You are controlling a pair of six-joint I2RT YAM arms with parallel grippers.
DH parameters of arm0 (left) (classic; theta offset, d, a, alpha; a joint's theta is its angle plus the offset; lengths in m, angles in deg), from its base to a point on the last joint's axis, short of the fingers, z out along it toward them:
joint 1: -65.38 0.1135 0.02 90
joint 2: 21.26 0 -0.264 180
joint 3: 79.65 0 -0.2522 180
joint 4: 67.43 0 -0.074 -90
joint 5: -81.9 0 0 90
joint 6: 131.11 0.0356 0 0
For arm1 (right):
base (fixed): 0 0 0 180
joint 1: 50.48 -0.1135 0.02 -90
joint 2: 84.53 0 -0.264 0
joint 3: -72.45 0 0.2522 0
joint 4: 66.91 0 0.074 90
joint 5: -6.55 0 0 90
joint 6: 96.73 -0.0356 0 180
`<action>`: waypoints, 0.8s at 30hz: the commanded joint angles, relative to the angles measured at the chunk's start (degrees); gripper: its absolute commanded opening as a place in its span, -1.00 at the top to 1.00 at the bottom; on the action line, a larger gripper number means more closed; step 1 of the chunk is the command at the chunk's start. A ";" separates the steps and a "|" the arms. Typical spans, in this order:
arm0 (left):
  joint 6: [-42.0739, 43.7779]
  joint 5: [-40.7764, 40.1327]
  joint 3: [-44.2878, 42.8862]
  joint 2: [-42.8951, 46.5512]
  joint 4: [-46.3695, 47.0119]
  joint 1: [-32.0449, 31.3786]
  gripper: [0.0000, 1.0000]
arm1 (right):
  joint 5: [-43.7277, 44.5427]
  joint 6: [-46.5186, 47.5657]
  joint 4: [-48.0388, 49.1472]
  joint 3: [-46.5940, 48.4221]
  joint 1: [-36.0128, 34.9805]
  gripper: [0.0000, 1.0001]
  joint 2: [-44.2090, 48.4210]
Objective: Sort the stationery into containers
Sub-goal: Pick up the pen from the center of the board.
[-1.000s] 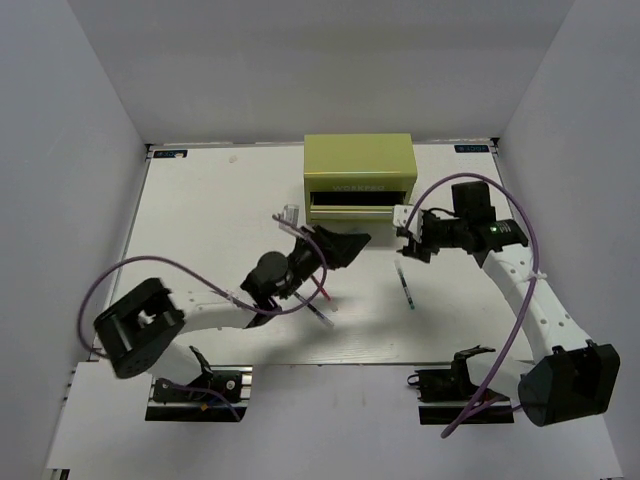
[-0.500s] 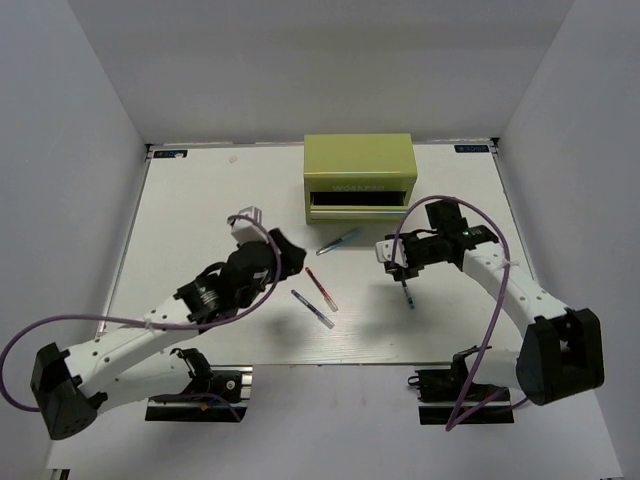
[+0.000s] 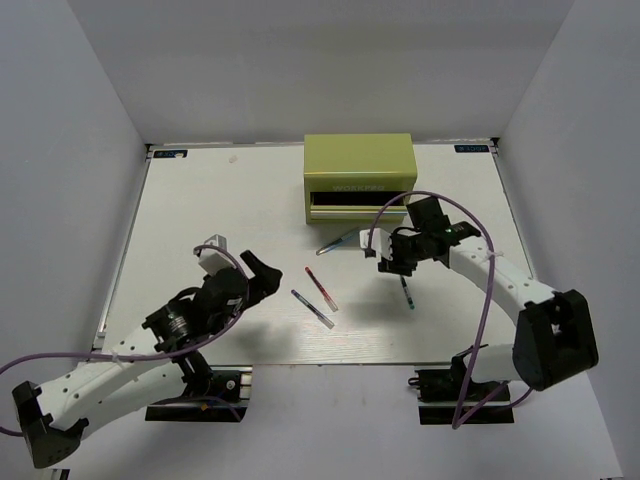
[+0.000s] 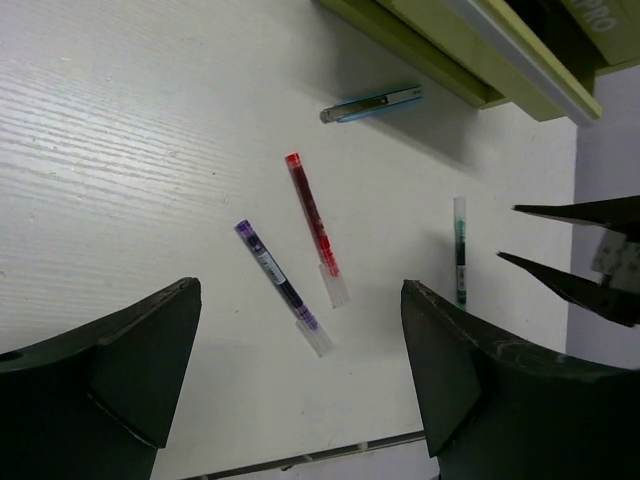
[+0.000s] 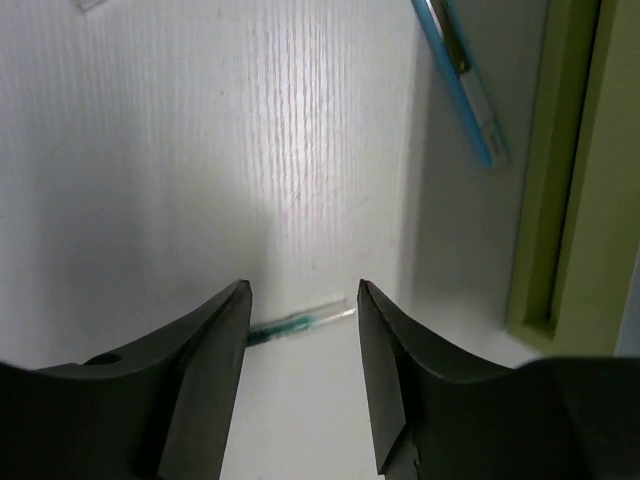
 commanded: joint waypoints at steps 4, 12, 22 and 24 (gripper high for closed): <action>-2.19 2.09 0.45 -7.62 2.03 0.06 -0.85 | 8.89 -20.14 -1.61 -5.44 0.17 -0.13 9.17; -2.19 7.27 -4.83 -20.72 4.49 0.06 -0.90 | 16.37 -30.34 2.78 -10.54 0.78 -0.19 9.18; -3.50 9.21 -6.23 -23.46 4.49 0.06 -0.90 | 16.81 -37.46 5.25 -9.49 1.75 -0.11 -0.82; -4.21 9.21 -4.83 -22.40 4.49 0.06 -0.87 | 16.37 -38.77 5.60 -8.96 2.10 -0.11 -2.24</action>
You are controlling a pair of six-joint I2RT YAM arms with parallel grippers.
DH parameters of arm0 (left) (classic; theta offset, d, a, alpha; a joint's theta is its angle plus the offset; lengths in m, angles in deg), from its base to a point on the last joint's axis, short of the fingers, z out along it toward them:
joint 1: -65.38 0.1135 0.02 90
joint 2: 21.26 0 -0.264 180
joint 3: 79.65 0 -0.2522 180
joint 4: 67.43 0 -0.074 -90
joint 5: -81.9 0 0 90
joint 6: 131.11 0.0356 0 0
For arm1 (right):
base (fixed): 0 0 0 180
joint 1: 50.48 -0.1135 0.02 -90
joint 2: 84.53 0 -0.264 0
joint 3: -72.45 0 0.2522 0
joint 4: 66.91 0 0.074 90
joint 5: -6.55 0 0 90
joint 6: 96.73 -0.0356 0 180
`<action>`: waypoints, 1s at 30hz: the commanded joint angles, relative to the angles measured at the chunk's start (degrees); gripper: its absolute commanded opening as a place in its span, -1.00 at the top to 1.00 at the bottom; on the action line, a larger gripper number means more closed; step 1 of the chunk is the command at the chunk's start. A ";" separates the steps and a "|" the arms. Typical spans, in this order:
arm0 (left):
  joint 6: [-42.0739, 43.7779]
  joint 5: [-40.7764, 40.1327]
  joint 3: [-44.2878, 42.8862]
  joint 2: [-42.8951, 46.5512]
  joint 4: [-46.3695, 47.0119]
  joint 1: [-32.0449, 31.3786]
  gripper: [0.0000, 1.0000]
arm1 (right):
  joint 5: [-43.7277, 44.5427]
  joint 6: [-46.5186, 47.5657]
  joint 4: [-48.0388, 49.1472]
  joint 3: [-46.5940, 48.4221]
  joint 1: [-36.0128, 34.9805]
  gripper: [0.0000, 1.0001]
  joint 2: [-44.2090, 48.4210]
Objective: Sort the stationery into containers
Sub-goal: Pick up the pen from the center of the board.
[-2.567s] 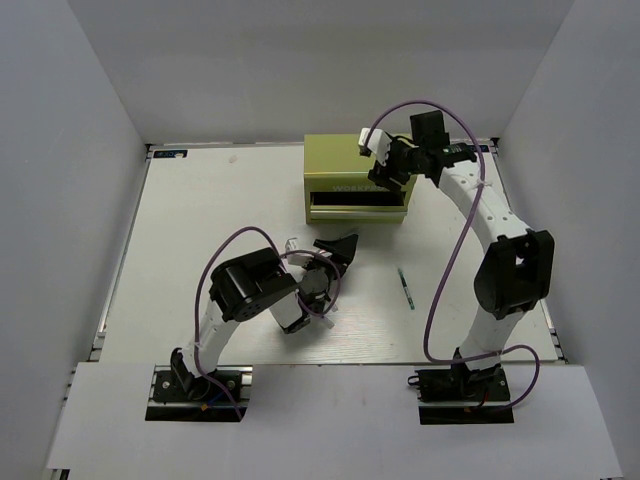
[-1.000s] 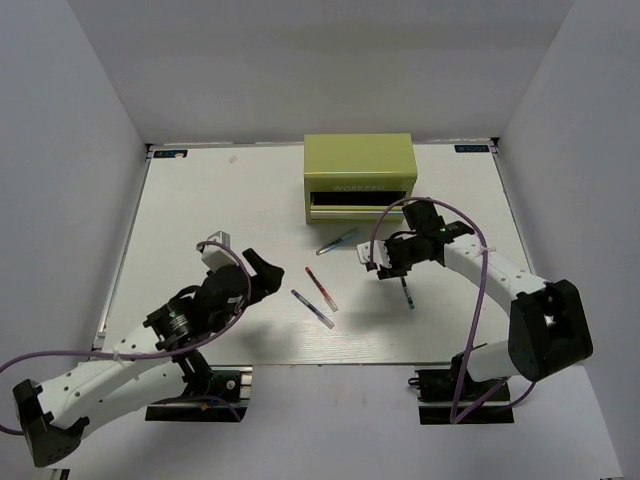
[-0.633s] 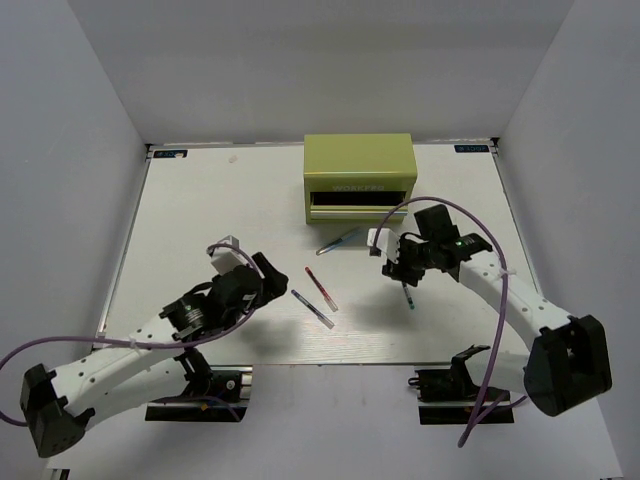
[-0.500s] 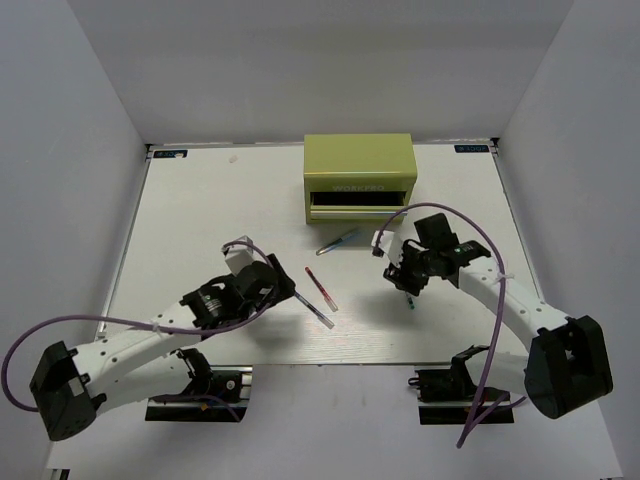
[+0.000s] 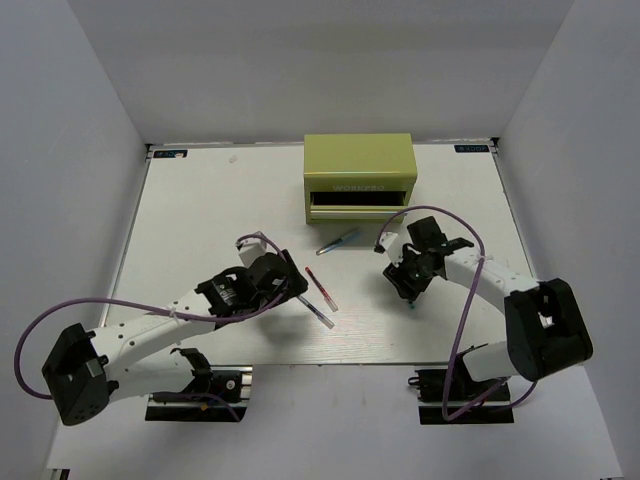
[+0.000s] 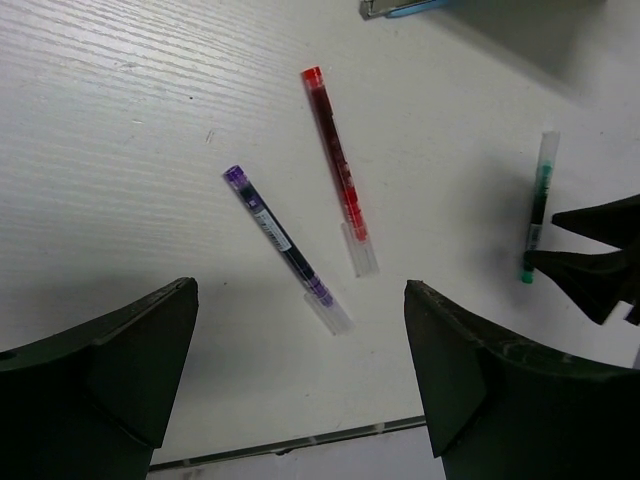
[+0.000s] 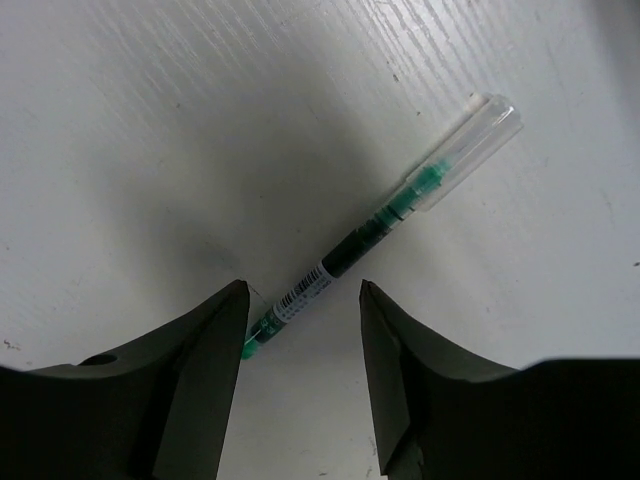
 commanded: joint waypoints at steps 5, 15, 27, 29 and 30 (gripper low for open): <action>-3.19 0.42 1.25 4.17 0.05 0.06 -0.85 | 0.55 -6.08 4.38 2.19 0.44 -0.03 -5.30; -4.33 1.47 0.73 1.71 0.05 0.06 -0.83 | -1.64 -6.17 5.62 -0.45 0.27 0.60 -7.68; -14.70 5.60 -1.11 -7.43 -0.47 0.06 -0.72 | -22.64 23.07 -12.48 9.28 -0.17 1.00 4.89; -16.80 6.39 -1.82 -9.62 -0.47 0.06 -0.69 | -24.76 27.13 -14.67 16.30 -0.17 1.00 5.59; -17.42 6.92 -2.69 -10.42 -0.47 0.06 -0.69 | -24.67 29.06 -14.68 18.86 -0.17 1.00 5.42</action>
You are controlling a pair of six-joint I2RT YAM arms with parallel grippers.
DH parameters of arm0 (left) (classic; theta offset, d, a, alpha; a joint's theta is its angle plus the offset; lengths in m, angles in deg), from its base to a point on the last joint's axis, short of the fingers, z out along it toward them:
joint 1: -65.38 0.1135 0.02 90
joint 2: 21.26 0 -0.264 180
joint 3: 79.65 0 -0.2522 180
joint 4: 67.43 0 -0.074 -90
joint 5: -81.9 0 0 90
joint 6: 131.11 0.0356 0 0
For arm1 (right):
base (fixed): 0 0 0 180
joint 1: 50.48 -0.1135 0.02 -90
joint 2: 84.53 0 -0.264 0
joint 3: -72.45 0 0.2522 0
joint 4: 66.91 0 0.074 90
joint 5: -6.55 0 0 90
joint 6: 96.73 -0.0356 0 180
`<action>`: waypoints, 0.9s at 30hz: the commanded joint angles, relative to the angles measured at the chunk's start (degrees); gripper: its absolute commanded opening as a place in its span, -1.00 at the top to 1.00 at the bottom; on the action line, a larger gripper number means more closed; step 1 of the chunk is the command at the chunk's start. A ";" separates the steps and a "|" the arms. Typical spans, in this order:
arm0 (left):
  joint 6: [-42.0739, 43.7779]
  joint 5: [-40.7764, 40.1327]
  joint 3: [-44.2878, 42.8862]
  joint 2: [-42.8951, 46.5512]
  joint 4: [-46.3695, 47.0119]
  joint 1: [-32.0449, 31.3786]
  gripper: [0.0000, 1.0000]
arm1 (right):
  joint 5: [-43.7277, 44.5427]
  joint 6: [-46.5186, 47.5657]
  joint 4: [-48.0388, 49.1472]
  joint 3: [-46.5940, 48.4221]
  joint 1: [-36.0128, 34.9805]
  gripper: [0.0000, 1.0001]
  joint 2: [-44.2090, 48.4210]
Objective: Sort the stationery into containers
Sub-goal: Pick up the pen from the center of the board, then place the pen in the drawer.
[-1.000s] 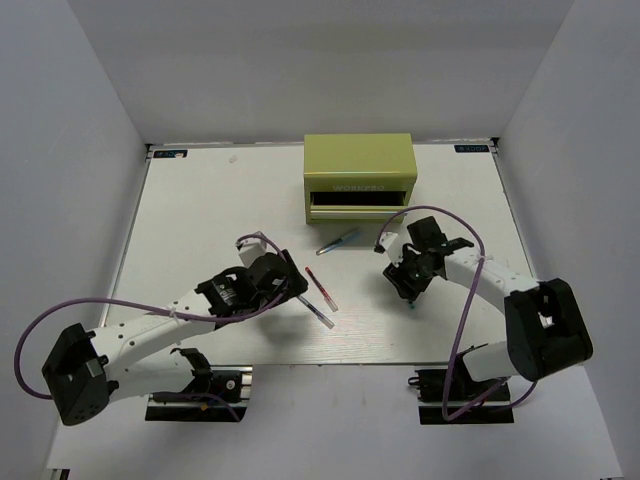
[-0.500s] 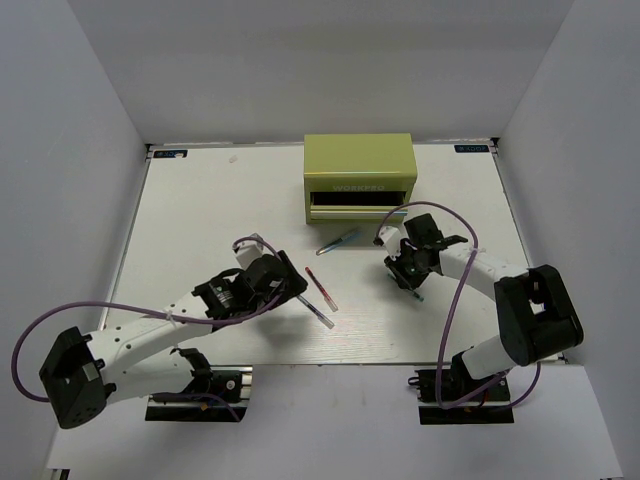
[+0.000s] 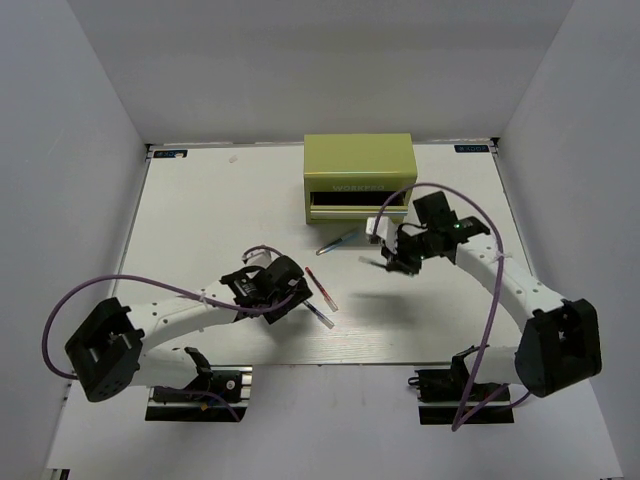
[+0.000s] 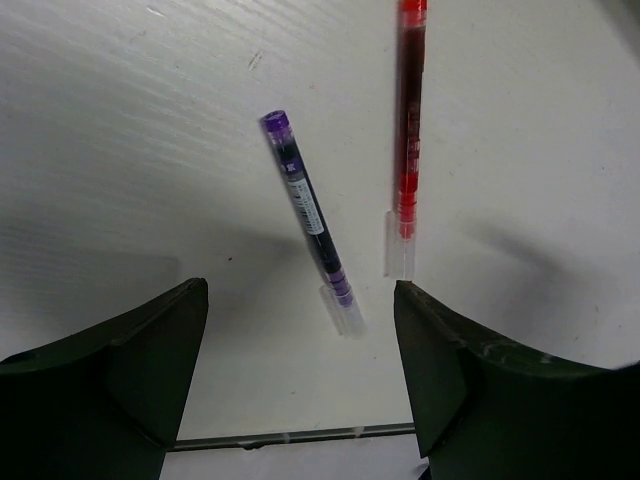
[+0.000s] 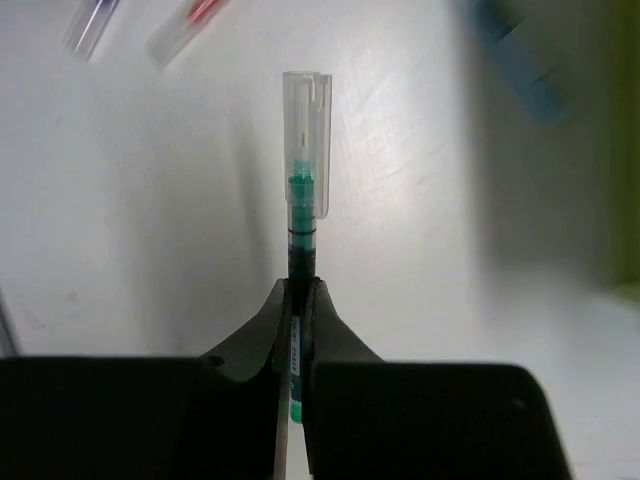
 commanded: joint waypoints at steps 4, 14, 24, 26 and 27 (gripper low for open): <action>-8.66 3.19 -4.39 -3.52 -1.37 0.06 -0.69 | -1.91 13.33 -1.13 17.12 -0.22 1.00 -0.90; -15.69 4.25 -5.00 -5.90 -0.06 0.06 -0.67 | 9.88 21.41 4.33 35.58 -0.48 1.00 -15.92; -16.23 4.78 -6.76 -8.36 -3.13 0.06 -0.62 | 10.67 21.33 3.10 40.96 -1.18 1.00 -24.46; -16.23 4.78 -7.29 -8.36 -3.65 0.06 -0.62 | 10.76 20.89 3.36 40.87 -1.45 0.87 -24.65; -16.75 4.78 -7.29 -8.36 -3.66 0.06 -0.62 | 11.11 20.28 3.37 40.70 -1.36 0.77 -24.73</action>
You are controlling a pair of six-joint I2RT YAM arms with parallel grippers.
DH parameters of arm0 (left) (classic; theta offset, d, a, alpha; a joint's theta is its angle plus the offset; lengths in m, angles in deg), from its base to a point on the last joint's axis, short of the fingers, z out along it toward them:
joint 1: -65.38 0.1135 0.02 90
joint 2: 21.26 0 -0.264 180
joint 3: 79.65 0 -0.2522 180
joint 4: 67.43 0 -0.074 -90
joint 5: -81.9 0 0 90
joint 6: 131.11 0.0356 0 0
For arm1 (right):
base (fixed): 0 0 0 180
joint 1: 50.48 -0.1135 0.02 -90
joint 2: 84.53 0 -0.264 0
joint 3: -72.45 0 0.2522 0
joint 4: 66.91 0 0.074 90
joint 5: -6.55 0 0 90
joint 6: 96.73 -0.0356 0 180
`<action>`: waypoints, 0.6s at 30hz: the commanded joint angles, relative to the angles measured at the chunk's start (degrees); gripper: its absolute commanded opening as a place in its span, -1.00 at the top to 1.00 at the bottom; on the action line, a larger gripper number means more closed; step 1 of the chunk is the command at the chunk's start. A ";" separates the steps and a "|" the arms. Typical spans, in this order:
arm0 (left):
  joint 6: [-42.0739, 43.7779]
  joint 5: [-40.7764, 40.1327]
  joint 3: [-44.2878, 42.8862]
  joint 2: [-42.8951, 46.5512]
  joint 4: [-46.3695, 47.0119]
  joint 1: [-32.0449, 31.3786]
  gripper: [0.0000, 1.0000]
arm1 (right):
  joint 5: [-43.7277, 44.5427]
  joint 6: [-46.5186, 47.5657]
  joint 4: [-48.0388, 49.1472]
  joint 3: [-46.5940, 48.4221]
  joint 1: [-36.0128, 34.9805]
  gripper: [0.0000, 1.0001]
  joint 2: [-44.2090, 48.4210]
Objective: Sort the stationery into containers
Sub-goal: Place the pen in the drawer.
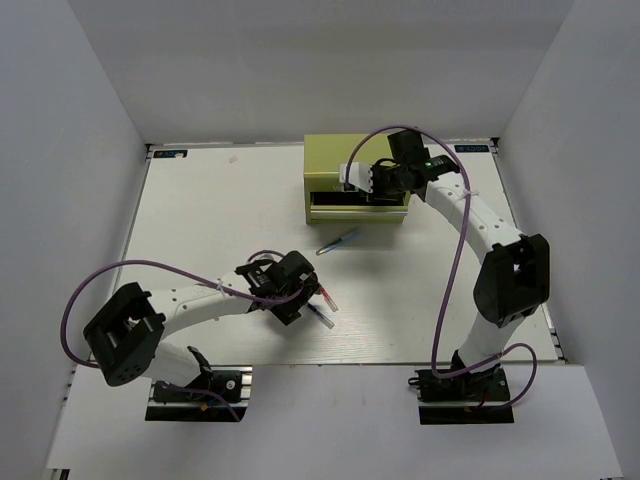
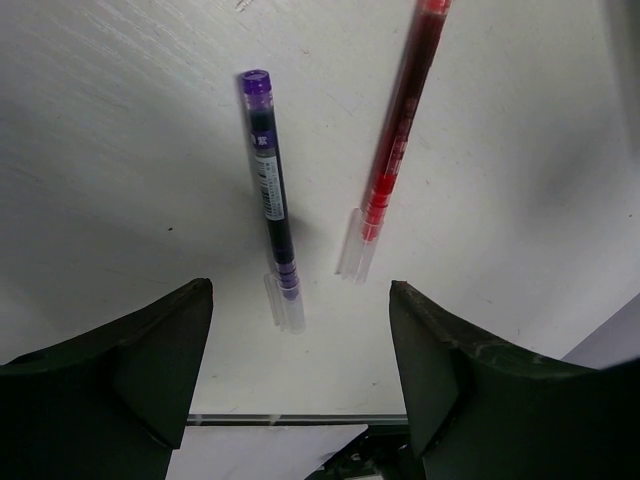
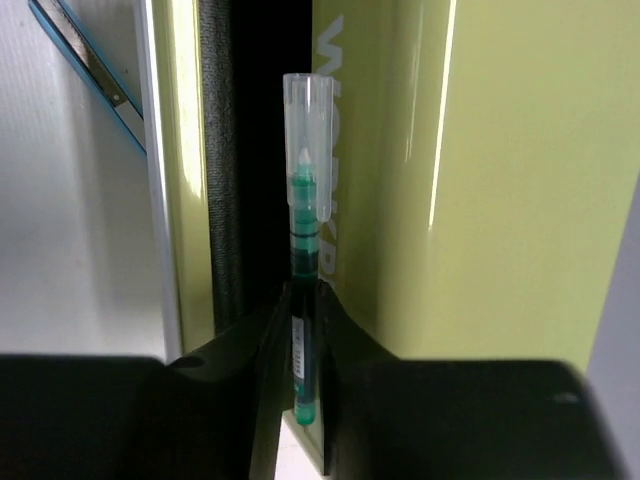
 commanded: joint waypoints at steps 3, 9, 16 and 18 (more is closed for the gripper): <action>-1.43 -0.29 -1.96 -0.95 -2.42 0.06 -0.62 | 0.60 -2.67 0.81 2.49 -0.40 0.37 -0.39; -1.43 0.76 -3.72 -3.94 -4.97 0.06 -0.51 | -2.99 -8.65 -0.24 2.40 -0.14 0.32 1.81; -1.43 1.38 -5.47 -8.07 -5.49 0.06 -0.49 | -4.58 -13.30 1.25 -0.24 -0.05 0.29 5.68; -1.43 1.38 -6.78 -8.95 -5.49 0.06 -0.49 | -4.94 -14.20 1.34 -0.58 0.21 0.29 6.64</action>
